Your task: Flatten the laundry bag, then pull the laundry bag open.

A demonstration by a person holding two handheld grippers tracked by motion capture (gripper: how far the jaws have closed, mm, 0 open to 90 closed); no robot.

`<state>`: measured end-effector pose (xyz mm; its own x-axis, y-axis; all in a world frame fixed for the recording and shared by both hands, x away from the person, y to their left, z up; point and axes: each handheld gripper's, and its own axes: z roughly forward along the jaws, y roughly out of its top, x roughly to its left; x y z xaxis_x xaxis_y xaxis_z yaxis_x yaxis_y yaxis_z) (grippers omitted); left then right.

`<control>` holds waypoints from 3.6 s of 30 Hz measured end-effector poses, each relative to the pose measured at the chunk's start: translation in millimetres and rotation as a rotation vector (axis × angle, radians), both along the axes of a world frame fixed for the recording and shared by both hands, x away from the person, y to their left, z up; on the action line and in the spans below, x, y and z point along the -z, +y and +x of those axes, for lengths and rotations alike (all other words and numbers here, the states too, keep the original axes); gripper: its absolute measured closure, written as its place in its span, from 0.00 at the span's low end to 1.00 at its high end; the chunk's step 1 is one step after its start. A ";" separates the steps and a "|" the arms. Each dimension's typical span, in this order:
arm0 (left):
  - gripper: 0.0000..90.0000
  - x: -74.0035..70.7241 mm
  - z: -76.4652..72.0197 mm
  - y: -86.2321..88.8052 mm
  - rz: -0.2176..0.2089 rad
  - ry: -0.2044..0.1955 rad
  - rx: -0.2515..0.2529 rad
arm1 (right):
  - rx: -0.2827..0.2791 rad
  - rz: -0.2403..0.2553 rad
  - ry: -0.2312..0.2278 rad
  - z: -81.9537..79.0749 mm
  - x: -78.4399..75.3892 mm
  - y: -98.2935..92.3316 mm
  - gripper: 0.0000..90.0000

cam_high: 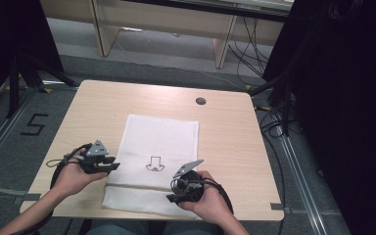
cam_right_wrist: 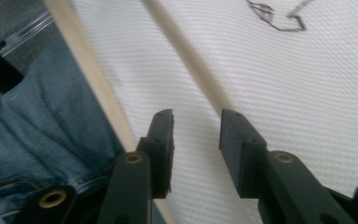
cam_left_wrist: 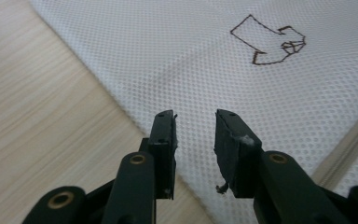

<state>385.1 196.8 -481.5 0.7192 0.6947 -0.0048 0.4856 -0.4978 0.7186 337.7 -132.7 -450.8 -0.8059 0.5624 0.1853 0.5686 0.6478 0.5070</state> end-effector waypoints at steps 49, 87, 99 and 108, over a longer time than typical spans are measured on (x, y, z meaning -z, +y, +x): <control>0.93 15.1 -11.5 -30.3 0.141 0.150 0.154 | 0.160 -0.131 0.057 35.2 31.5 -19.9 1.00; 0.47 9.7 -7.3 -32.1 -0.087 -0.025 0.126 | 0.293 -0.048 -0.077 31.6 6.9 -65.6 0.93; 0.47 11.5 -9.2 -39.1 -0.100 -0.061 0.152 | 0.232 -0.058 -0.046 27.3 4.1 -55.6 1.00; 0.46 10.2 -9.5 -42.3 -0.090 -0.074 0.171 | 0.218 -0.062 0.015 24.2 8.8 -47.2 1.00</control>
<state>375.7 154.5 -491.8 0.8273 0.5618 -0.0043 0.3438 -0.5003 0.7947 361.9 -179.9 -459.6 -0.6616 0.7334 0.1563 0.7057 0.5385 0.4604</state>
